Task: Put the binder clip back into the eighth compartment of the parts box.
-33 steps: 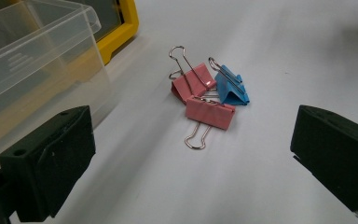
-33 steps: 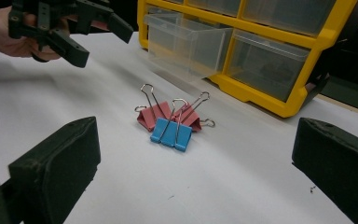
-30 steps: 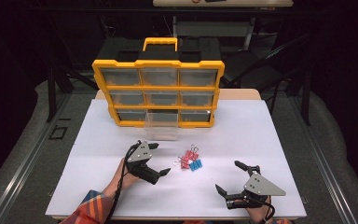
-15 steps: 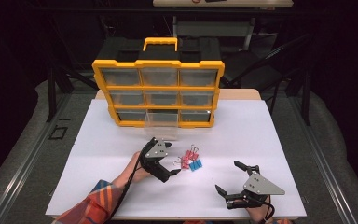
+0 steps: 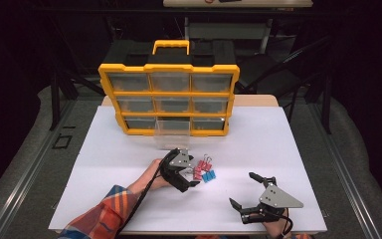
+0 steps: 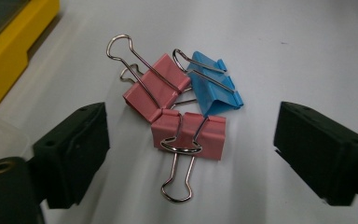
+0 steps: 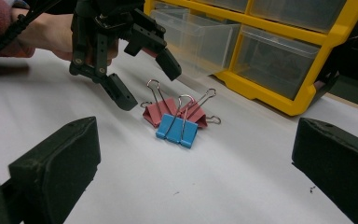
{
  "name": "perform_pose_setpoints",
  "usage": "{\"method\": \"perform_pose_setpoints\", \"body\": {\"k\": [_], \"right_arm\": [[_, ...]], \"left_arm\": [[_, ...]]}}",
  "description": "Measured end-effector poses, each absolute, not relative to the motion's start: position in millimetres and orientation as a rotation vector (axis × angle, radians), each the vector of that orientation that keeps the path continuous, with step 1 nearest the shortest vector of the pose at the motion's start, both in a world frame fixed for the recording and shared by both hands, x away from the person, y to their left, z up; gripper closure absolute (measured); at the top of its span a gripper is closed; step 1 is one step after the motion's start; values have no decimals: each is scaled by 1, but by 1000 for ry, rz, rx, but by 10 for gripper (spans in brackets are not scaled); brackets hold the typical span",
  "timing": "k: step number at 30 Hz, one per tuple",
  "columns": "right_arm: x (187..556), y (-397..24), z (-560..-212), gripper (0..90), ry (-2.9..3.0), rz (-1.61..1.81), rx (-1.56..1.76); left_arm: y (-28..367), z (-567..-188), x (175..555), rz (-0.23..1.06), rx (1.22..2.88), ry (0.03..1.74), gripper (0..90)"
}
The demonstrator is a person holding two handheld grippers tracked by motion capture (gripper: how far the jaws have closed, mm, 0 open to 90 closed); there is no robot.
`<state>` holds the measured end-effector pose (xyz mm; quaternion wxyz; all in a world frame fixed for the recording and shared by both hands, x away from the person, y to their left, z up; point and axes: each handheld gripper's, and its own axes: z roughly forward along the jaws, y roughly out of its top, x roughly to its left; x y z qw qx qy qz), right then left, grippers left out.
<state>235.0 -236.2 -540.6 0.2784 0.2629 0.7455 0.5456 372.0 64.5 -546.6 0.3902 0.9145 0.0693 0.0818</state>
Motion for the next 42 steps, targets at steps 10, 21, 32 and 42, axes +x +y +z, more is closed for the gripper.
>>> {"method": "perform_pose_setpoints", "body": {"k": [10,21,32,42], "right_arm": [[235,-237,-541,5,2006,1463,700],[235,-237,-541,5,2010,1458,702],[235,-238,-542,5,2015,1452,703],[235,-237,-542,6,2022,1445,707]], "left_arm": [[61,-553,383,161,2394,139,285],[60,-556,389,120,2388,123,432],[62,-557,391,80,2371,122,498],[68,-549,384,80,2328,151,498]]}}
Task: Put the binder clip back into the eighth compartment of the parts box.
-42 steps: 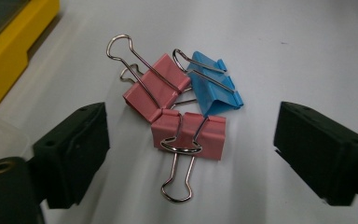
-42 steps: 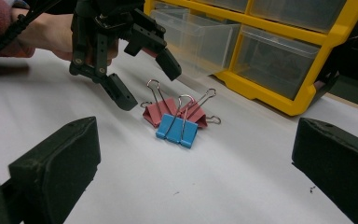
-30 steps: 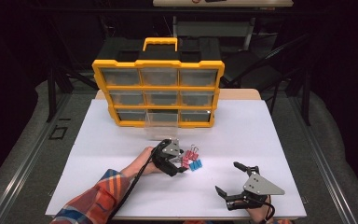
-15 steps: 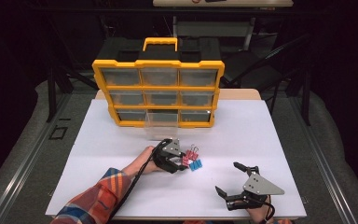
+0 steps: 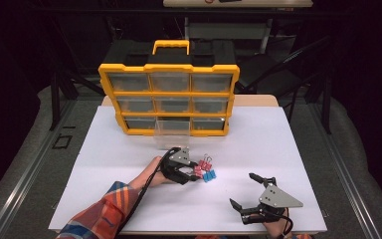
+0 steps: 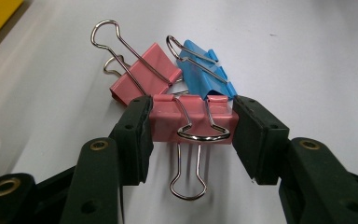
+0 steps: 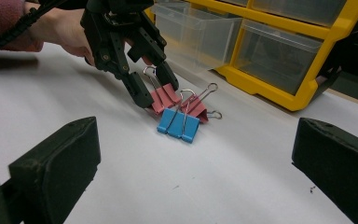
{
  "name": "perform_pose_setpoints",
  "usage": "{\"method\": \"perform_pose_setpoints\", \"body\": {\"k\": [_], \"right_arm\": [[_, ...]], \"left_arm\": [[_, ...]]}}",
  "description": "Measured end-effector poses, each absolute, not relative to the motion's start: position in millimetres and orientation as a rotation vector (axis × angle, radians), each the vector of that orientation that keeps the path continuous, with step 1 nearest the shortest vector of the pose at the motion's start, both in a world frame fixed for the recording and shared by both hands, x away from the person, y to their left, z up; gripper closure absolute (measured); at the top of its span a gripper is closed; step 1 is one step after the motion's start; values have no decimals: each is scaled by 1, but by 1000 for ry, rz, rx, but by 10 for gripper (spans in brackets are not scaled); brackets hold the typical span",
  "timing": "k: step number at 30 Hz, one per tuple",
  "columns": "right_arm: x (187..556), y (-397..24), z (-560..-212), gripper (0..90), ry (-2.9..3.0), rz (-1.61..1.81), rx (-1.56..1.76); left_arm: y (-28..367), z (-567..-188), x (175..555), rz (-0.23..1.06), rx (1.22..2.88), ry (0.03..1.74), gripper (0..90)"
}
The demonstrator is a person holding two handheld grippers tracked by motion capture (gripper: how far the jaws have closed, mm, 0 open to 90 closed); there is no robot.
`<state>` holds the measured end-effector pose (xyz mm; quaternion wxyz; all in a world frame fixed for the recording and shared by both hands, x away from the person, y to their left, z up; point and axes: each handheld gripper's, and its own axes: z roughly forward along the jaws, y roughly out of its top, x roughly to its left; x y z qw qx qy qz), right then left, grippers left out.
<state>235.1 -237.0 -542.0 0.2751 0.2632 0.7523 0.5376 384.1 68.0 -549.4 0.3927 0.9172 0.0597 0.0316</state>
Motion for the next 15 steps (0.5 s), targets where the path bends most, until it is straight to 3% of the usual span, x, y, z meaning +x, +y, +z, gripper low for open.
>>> {"method": "perform_pose_setpoints", "body": {"k": [15], "right_arm": [[236,-236,-543,7,2023,1434,709]], "left_arm": [[92,-539,375,138,2282,255,498]]}}
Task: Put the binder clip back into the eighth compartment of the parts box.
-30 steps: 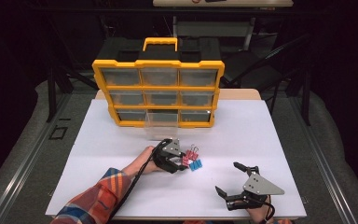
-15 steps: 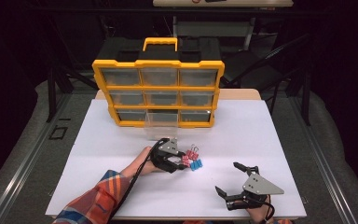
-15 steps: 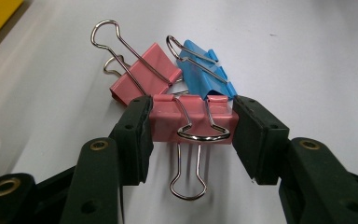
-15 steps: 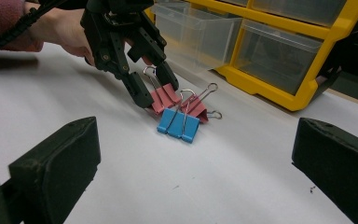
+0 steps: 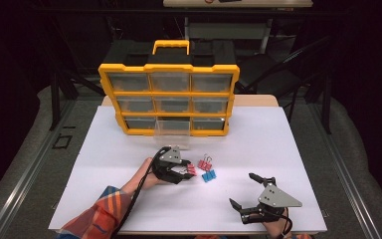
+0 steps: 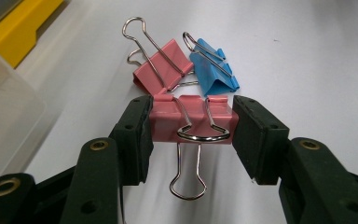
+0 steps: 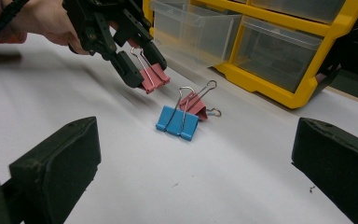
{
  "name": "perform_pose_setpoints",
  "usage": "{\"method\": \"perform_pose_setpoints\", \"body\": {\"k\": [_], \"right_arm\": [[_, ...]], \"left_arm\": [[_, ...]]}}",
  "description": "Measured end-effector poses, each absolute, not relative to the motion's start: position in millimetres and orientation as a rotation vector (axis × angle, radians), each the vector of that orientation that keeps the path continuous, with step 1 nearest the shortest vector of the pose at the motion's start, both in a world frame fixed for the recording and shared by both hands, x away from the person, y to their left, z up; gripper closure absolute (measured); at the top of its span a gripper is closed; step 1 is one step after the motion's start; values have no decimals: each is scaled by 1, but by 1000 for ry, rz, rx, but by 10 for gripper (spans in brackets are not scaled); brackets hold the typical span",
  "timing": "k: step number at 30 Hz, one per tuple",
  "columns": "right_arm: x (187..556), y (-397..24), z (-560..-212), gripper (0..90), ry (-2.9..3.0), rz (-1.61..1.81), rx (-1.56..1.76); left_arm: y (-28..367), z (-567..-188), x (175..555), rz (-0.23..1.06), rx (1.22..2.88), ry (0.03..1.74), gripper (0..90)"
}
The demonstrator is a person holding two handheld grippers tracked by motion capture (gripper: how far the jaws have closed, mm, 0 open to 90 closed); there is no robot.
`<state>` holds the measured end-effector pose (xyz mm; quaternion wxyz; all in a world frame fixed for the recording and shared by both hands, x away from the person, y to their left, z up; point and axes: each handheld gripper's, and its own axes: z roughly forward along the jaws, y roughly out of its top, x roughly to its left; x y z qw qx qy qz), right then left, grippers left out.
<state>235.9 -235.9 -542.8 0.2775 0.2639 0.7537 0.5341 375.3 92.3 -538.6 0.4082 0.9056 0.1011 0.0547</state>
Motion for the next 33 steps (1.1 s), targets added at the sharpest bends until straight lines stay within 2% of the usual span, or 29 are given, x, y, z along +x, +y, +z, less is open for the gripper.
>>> {"method": "perform_pose_setpoints", "body": {"k": [14,33], "right_arm": [[237,-235,-544,9,2026,1420,708],[237,-235,-544,10,2034,1408,716]], "left_arm": [[115,-525,373,209,2210,366,498],[138,-496,377,271,2164,422,499]]}}
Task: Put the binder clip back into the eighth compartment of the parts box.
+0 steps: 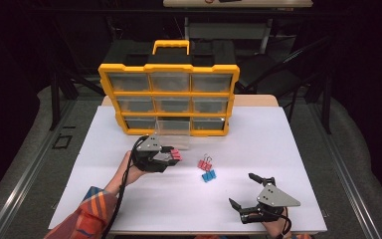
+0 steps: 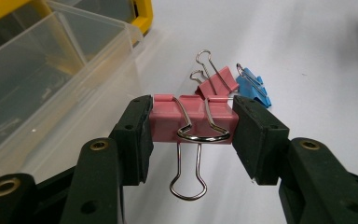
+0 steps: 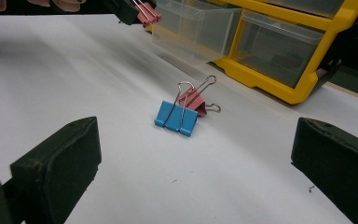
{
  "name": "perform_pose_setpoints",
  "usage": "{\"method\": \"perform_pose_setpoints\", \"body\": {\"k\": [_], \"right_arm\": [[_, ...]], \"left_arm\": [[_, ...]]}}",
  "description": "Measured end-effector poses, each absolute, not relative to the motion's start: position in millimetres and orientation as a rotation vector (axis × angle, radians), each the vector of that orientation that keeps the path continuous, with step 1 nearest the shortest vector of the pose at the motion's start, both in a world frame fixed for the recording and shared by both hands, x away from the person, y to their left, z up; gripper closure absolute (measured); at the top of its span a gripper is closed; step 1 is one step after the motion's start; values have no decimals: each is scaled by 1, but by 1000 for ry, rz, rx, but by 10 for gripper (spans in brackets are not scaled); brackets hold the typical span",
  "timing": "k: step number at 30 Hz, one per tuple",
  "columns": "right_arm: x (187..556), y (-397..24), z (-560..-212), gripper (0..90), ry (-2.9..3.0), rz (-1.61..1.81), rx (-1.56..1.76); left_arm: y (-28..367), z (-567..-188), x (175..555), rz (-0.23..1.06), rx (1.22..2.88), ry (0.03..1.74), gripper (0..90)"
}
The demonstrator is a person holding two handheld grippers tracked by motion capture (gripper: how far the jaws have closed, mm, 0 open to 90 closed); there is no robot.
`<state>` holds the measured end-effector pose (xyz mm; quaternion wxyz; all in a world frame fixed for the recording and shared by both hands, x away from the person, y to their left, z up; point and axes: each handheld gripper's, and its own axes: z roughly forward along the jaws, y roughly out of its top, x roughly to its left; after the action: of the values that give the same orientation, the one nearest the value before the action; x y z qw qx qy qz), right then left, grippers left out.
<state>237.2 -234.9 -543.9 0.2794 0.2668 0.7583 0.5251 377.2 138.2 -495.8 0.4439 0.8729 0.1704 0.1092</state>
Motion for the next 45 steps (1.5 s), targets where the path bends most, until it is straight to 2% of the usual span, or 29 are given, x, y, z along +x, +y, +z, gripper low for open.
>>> {"method": "perform_pose_setpoints", "body": {"k": [28,45], "right_arm": [[237,-235,-544,11,2033,1404,724],[237,-235,-544,11,2037,1403,725]], "left_arm": [[145,-443,390,347,2106,431,498],[141,-428,411,401,2081,497,499]]}}
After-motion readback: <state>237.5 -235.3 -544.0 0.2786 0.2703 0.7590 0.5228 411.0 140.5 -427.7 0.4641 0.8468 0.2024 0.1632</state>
